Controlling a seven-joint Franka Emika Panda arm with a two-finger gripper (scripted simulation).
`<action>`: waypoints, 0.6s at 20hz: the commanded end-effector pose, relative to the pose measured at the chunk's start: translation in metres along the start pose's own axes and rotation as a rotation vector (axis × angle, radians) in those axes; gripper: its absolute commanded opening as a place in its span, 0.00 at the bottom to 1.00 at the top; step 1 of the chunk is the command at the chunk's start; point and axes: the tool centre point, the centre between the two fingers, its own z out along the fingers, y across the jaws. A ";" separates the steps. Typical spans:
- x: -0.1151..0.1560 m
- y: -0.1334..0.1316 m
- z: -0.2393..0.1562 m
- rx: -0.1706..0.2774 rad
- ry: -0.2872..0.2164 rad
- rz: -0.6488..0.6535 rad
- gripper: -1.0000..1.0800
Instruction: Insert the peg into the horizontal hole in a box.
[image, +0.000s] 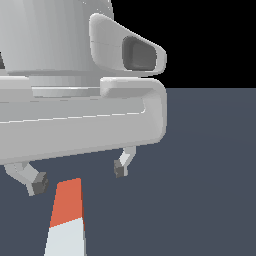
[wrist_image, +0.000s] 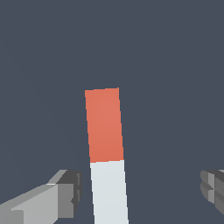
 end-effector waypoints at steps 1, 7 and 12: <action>-0.016 -0.007 0.007 0.001 0.001 -0.022 0.96; -0.044 -0.018 0.020 0.003 0.002 -0.056 0.96; -0.056 -0.022 0.026 0.004 0.003 -0.071 0.96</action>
